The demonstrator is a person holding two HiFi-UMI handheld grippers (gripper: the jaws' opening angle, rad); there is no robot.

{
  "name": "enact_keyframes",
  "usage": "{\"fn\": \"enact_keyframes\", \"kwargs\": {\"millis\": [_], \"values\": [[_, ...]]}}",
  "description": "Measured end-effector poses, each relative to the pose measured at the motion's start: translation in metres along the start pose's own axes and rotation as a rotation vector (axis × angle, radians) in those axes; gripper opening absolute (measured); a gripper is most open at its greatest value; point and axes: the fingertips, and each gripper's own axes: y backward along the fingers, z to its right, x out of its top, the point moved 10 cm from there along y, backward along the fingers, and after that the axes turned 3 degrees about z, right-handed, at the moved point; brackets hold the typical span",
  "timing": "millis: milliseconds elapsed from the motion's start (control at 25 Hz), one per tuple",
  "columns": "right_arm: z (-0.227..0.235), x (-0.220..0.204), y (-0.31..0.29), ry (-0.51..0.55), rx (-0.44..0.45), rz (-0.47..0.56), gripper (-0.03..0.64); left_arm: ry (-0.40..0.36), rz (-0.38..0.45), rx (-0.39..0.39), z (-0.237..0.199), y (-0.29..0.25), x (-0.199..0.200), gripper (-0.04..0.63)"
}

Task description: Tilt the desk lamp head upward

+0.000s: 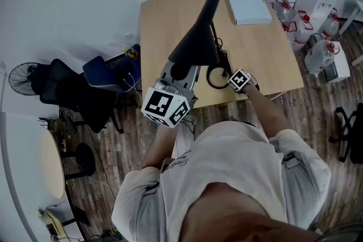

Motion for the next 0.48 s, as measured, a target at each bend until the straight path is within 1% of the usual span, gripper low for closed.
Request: {"fn": "enact_keyframes", "kwargs": {"millis": [160, 320, 480], "values": [[0.000, 0.000, -0.003, 0.019, 0.002, -0.006, -0.005, -0.015, -0.001, -0.001, -0.001, -0.003, 0.008, 0.014], [-0.002, 0.003, -0.002, 0.034, -0.003, -0.049, -0.005, -0.041, -0.002, -0.016, -0.003, -0.008, 0.019, 0.014], [-0.002, 0.009, -0.002, 0.067, -0.003, -0.072, -0.005, -0.042, 0.020, -0.035, -0.010, -0.015, 0.030, 0.014]]}}
